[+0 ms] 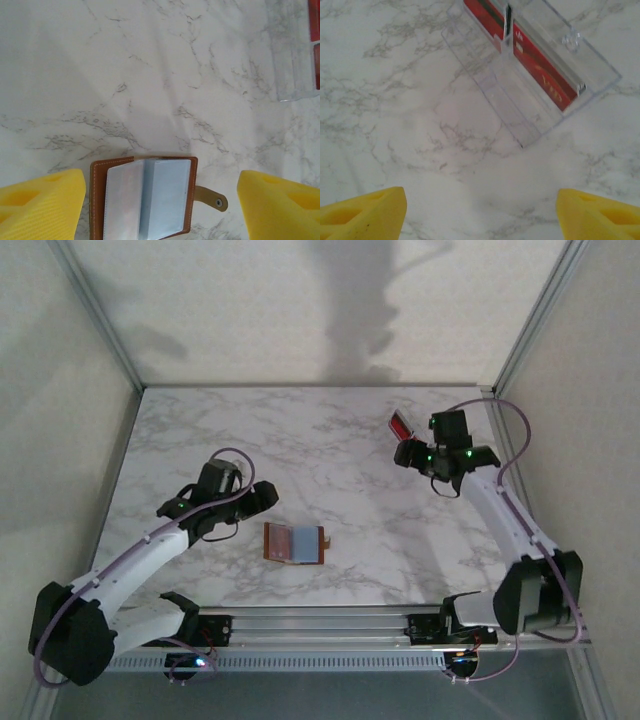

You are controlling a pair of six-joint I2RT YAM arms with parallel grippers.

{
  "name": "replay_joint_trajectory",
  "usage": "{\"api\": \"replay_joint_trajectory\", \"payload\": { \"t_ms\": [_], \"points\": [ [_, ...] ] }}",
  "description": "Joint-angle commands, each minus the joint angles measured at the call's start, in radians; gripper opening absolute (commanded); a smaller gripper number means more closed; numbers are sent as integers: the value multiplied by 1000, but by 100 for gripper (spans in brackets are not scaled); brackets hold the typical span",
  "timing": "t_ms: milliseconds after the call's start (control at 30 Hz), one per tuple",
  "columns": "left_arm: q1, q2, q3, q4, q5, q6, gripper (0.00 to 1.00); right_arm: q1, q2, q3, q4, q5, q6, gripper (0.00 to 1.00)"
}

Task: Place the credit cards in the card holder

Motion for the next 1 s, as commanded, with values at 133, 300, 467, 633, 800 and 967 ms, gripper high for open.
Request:
{"api": "replay_joint_trajectory", "payload": {
  "t_ms": [133,300,467,633,800,967],
  "points": [
    [3,80,45,-32,24,70,79,-177,195,191,11,-148,-116,79],
    [11,135,48,-21,30,83,67,-250,362,301,36,-258,-153,69],
    [25,197,75,-9,57,97,51,-257,493,367,36,-320,-223,58],
    [29,229,98,-11,64,102,50,-257,588,428,16,-396,-246,49],
    [32,212,86,-19,66,95,50,-257,593,399,67,-538,-245,40],
    [34,180,62,-34,60,95,50,-251,599,385,73,-606,-268,36]
  ]
}}
